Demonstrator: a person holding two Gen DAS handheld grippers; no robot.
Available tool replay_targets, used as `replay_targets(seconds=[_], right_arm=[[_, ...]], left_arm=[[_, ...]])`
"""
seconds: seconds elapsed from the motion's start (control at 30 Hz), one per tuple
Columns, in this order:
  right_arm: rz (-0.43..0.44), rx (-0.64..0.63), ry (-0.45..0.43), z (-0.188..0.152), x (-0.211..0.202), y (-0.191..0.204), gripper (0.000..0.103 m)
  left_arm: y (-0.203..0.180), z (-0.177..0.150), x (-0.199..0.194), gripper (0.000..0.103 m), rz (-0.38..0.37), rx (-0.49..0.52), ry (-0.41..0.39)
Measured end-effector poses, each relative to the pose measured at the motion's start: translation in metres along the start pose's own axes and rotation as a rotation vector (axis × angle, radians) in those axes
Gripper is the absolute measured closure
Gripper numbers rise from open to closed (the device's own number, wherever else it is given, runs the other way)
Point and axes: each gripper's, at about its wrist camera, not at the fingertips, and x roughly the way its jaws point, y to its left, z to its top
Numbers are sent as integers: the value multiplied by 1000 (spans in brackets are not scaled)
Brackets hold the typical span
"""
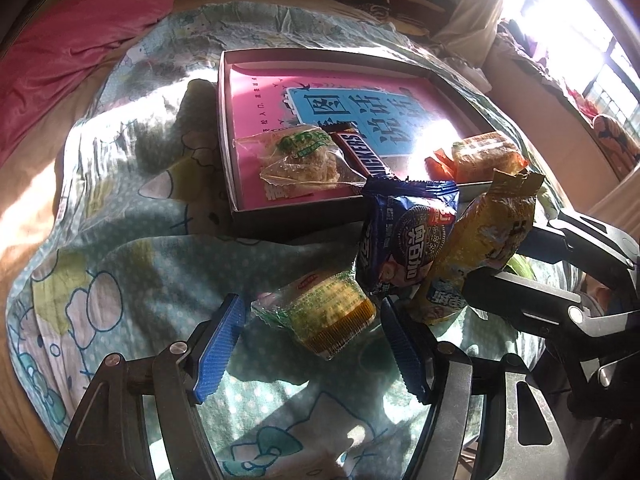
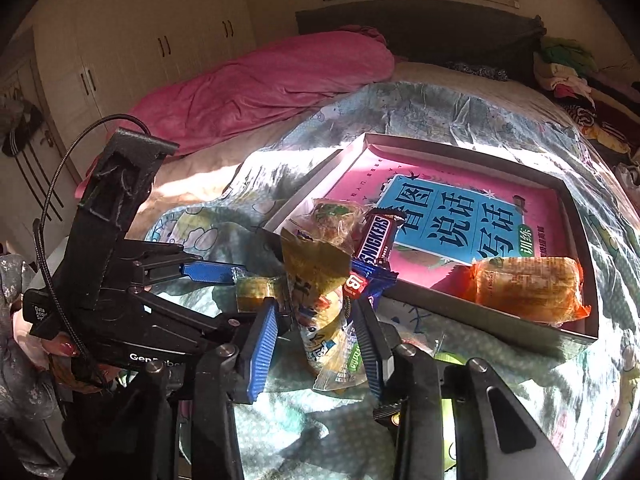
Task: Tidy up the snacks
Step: 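Grasp the yellow chip bag with the right gripper while the left gripper grasps the clear-wrapped cake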
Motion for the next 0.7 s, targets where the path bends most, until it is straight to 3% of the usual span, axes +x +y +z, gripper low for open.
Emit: replay_targets(seconds=[0.13,0.43,0.7], right_arm=[[21,-13,13,1,7,2,68],[27,-51,9,12,13,8,68],[42,-44,81,0,28,5,73]], left_arm=[[-1,-1,0,39,13,18,6],[1,0,2,39,1,3,13],[-3,-1,7,40,16,22,21]])
